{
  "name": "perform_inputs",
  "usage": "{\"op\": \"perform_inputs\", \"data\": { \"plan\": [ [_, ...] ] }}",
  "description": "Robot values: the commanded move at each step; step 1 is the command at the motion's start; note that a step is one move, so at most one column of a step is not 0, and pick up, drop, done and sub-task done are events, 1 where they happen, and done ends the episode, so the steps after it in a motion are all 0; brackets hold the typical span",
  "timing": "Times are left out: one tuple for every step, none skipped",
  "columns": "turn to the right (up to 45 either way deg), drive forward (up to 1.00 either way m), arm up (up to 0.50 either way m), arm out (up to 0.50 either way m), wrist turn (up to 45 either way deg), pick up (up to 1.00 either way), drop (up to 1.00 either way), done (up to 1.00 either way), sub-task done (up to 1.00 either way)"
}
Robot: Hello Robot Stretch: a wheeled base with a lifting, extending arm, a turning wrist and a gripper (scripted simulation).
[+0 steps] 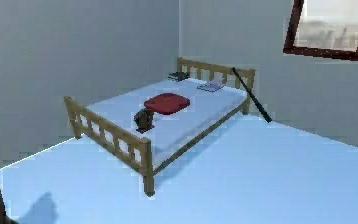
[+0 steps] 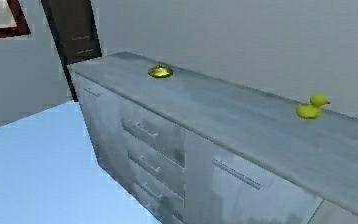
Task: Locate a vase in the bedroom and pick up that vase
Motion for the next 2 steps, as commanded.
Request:
{"op": "perform_inputs", "data": {
  "plan": [
    [45.0,0.0,0.0,0.0,0.0,0.0,0.0,0.0,0.0],
    [27.0,0.0,0.0,0.0,0.0,0.0,0.0,0.0,0.0]
  ]
}}
